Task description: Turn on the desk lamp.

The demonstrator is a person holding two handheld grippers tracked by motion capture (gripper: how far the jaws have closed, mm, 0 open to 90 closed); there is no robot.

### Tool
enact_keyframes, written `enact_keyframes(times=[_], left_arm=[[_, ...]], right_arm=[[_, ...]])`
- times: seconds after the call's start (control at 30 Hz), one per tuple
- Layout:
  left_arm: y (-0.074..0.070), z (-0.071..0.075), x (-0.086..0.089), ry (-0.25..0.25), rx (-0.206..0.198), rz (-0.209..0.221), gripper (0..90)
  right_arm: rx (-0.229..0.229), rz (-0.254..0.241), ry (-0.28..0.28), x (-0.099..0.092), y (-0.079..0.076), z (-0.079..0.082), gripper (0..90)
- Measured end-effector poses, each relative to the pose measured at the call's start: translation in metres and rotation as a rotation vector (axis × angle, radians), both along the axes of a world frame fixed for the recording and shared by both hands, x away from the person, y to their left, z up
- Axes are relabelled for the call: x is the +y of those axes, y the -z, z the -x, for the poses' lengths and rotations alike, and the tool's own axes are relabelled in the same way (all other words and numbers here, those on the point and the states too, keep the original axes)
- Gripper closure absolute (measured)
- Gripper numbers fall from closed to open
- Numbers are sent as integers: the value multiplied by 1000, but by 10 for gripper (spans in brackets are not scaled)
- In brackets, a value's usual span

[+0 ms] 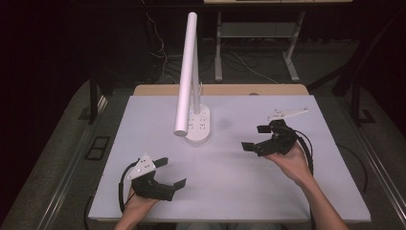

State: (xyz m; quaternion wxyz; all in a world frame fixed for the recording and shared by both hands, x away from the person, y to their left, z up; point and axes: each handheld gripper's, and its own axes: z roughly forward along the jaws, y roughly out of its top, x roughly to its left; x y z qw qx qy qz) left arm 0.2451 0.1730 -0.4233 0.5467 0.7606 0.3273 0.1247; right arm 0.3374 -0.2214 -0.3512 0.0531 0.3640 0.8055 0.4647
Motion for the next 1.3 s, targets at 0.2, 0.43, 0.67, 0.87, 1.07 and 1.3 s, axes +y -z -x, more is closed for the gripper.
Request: enact_keyframes(times=[0.2, 0.43, 0.67, 0.87, 1.07, 1.3], left_arm=[[0, 0, 0, 2, -2, 0, 0], [0, 0, 0, 3, -1, 0, 0], [0, 0, 1, 1, -3, 2, 0], [-1, 0, 1, 2, -6, 0, 0], [-1, 1, 2, -2, -6, 4, 0], [-1, 1, 2, 1, -7, 3, 0]], right_arm=[[0, -7, 4, 9, -5, -12, 0], [4, -10, 2, 20, -8, -26, 1], [12, -15, 18, 30, -9, -40, 1], [24, -19, 39, 37, -8, -53, 1], [49, -15, 56, 42, -2, -63, 1], [65, -26, 80, 46, 3, -75, 1]])
